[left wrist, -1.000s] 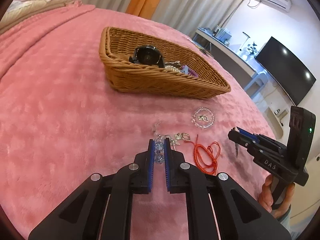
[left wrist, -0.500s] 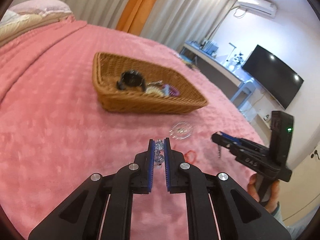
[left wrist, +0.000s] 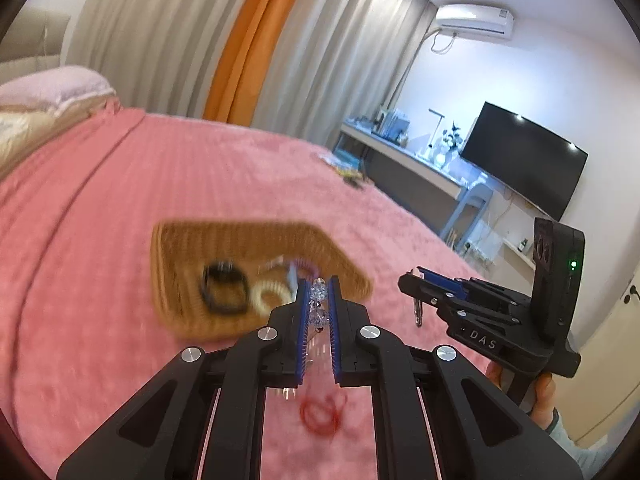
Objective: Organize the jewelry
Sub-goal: 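Carry both items into the wicker basket and open both tools, then lift both open tools out of the basket toward the remaining items, then grasp the red coil cord with the left tool while the right tool grasps the clear bead bracelet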
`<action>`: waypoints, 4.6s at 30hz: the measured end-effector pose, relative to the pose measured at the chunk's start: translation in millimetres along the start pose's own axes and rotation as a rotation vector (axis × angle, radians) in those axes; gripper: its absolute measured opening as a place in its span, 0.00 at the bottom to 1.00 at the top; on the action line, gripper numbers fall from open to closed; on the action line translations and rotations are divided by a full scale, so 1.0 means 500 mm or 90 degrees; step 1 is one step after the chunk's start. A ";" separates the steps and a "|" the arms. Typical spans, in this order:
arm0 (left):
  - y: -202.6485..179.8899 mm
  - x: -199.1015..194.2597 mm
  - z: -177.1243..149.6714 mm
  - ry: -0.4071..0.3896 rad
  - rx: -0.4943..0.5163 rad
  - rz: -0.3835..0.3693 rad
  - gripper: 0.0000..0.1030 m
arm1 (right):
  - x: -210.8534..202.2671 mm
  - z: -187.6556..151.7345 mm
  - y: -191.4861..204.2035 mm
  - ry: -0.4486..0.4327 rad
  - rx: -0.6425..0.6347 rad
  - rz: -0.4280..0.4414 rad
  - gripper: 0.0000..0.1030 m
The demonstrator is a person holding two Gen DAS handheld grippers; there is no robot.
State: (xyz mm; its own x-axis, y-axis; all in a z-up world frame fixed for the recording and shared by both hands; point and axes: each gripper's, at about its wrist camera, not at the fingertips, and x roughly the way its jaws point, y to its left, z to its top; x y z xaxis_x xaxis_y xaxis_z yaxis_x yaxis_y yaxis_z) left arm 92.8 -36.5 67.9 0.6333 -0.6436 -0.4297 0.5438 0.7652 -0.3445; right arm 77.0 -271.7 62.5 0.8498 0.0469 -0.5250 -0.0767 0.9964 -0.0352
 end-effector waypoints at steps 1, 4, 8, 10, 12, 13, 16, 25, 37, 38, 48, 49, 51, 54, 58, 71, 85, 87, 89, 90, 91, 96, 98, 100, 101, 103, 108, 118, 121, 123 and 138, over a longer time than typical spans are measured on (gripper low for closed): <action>0.001 0.012 0.018 -0.003 0.000 0.000 0.07 | 0.004 0.014 0.000 -0.005 -0.002 0.001 0.20; 0.003 0.045 0.052 -0.009 -0.001 0.002 0.07 | 0.041 0.066 -0.005 -0.009 0.006 0.009 0.20; 0.024 0.110 0.082 -0.012 0.002 0.018 0.07 | 0.106 0.104 -0.016 -0.008 0.008 0.010 0.20; 0.040 0.141 0.089 -0.017 0.002 0.028 0.07 | 0.145 0.114 -0.026 -0.001 0.018 0.014 0.20; 0.058 0.168 0.091 -0.016 -0.005 0.033 0.07 | 0.176 0.116 -0.034 0.009 0.025 0.015 0.20; 0.071 0.185 0.088 -0.013 -0.013 0.035 0.07 | 0.200 0.114 -0.040 0.021 0.033 0.014 0.20; 0.100 0.227 0.077 0.001 -0.029 0.049 0.07 | 0.260 0.098 -0.059 0.059 0.057 0.026 0.20; 0.140 0.296 0.031 0.050 -0.031 0.077 0.07 | 0.355 0.041 -0.073 0.129 0.072 0.039 0.20; 0.121 0.254 0.020 0.041 -0.025 0.082 0.31 | 0.357 0.031 -0.075 0.150 0.070 0.026 0.54; 0.115 0.241 0.021 0.032 -0.022 0.077 0.33 | 0.342 0.034 -0.076 0.143 0.069 0.026 0.54; 0.007 0.065 0.019 -0.039 0.027 0.043 0.42 | 0.145 0.014 -0.045 0.076 0.033 0.027 0.54; -0.002 0.056 0.015 -0.040 0.032 0.044 0.42 | 0.135 0.007 -0.040 0.077 0.031 0.028 0.54; -0.023 0.032 -0.003 -0.037 0.040 0.047 0.42 | 0.122 -0.007 -0.033 0.080 0.026 0.027 0.54; -0.034 0.016 -0.039 -0.020 0.033 0.060 0.43 | 0.108 -0.039 -0.020 0.083 0.015 0.024 0.54; -0.022 0.019 -0.093 0.016 0.009 0.078 0.43 | 0.113 -0.082 -0.029 0.101 0.033 0.023 0.54; 0.006 0.131 -0.242 0.164 -0.018 0.100 0.43 | 0.201 -0.158 -0.081 0.170 0.076 0.016 0.37; -0.014 0.173 -0.266 0.218 0.031 0.166 0.38 | 0.250 -0.166 -0.059 0.210 0.031 -0.028 0.20; -0.020 0.173 -0.268 0.218 0.042 0.184 0.31 | 0.249 -0.168 -0.046 0.209 0.010 -0.034 0.15; -0.024 0.171 -0.269 0.217 0.046 0.189 0.22 | 0.249 -0.171 -0.035 0.208 -0.008 -0.038 0.08; -0.026 0.171 -0.267 0.217 0.045 0.188 0.12 | 0.247 -0.172 -0.027 0.205 -0.020 -0.043 0.07; -0.024 0.170 -0.267 0.217 0.042 0.187 0.06 | 0.245 -0.172 -0.023 0.203 -0.026 -0.046 0.06; -0.013 0.162 -0.266 0.206 0.017 0.165 0.03 | 0.220 -0.166 -0.009 0.172 -0.044 -0.036 0.06; -0.012 0.159 -0.269 0.202 0.018 0.164 0.03 | 0.212 -0.165 -0.007 0.163 -0.047 -0.035 0.06; -0.012 0.156 -0.269 0.199 0.016 0.163 0.03 | 0.200 -0.163 -0.003 0.156 -0.050 -0.032 0.06; -0.012 0.157 -0.268 0.198 0.013 0.162 0.03 | 0.193 -0.162 0.001 0.153 -0.050 -0.032 0.06; -0.010 0.154 -0.269 0.197 0.008 0.157 0.03 | 0.171 -0.164 0.006 0.145 -0.051 -0.031 0.06; -0.010 0.142 -0.273 0.191 0.003 0.152 0.03 | 0.106 -0.176 0.020 0.120 -0.052 -0.032 0.06; -0.017 0.116 -0.289 0.192 -0.001 0.138 0.03 | 0.023 -0.239 0.001 0.147 -0.001 -0.052 0.06; -0.020 0.112 -0.294 0.193 0.002 0.132 0.03 | 0.028 -0.263 -0.018 0.173 0.024 -0.057 0.06; -0.020 0.110 -0.297 0.194 0.002 0.128 0.03 | 0.023 -0.273 -0.026 0.179 0.030 -0.056 0.06; -0.007 0.111 -0.304 0.192 -0.011 0.104 0.03 | 0.076 -0.267 -0.053 0.226 0.025 -0.034 0.19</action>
State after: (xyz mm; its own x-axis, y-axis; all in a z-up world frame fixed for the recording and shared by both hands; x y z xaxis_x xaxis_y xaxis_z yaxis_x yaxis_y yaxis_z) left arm 42.3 -72.9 -81.8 0.5180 -0.4814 -0.7071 0.4377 0.8594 -0.2644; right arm 41.5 -305.6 -69.9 0.6174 -0.0265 -0.7862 -0.0103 0.9991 -0.0418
